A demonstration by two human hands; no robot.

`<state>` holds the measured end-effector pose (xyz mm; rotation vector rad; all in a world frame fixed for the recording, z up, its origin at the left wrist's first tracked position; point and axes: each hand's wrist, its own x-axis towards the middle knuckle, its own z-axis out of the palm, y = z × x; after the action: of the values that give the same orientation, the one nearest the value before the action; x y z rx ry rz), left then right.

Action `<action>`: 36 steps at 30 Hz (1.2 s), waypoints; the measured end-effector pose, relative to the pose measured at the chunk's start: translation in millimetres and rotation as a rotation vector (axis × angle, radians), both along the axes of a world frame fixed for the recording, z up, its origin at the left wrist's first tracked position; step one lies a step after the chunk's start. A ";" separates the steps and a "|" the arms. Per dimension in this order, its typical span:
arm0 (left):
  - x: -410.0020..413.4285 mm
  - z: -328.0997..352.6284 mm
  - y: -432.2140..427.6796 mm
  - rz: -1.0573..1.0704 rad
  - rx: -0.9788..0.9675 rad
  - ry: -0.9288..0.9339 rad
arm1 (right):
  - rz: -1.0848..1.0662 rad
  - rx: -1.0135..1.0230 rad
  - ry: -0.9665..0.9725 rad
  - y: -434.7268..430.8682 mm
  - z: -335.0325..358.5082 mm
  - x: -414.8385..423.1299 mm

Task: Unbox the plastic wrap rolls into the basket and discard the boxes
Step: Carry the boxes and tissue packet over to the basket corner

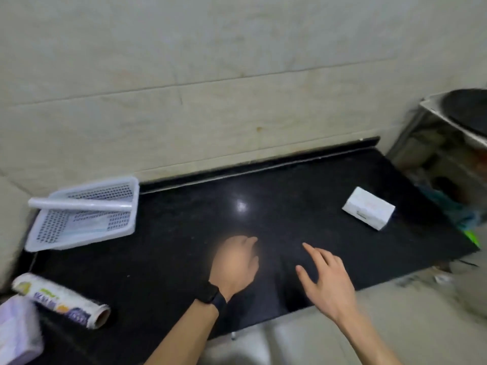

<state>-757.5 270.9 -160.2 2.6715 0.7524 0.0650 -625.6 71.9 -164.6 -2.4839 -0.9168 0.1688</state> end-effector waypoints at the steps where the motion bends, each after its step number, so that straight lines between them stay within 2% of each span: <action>1: 18.1 -0.9 -17.2 -0.043 -0.007 0.001 | -0.045 -0.008 0.014 -23.2 -1.8 11.1; 6: 87.5 -3.5 -79.4 -0.156 -0.020 0.011 | -0.173 -0.016 0.029 -102.1 -3.3 60.6; 12: 156.7 -13.7 -96.9 -0.219 -0.006 0.026 | -0.237 -0.034 0.058 -125.8 -8.0 118.3; 26: 319.2 -108.1 -71.7 -0.113 -0.090 0.162 | -0.112 -0.194 0.101 -49.9 -51.0 312.9; 31: 343.4 -142.7 -67.5 -0.028 -0.074 0.277 | -0.090 -0.326 0.041 -21.1 -76.1 369.1; 36: 343.7 -166.1 -77.1 0.032 -0.052 0.196 | -0.057 -0.341 0.023 -14.9 -108.0 380.1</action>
<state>-413.7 193.8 -326.3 2.6426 0.8435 -0.2080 -245.5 57.0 -272.5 -2.8095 -0.8661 0.3614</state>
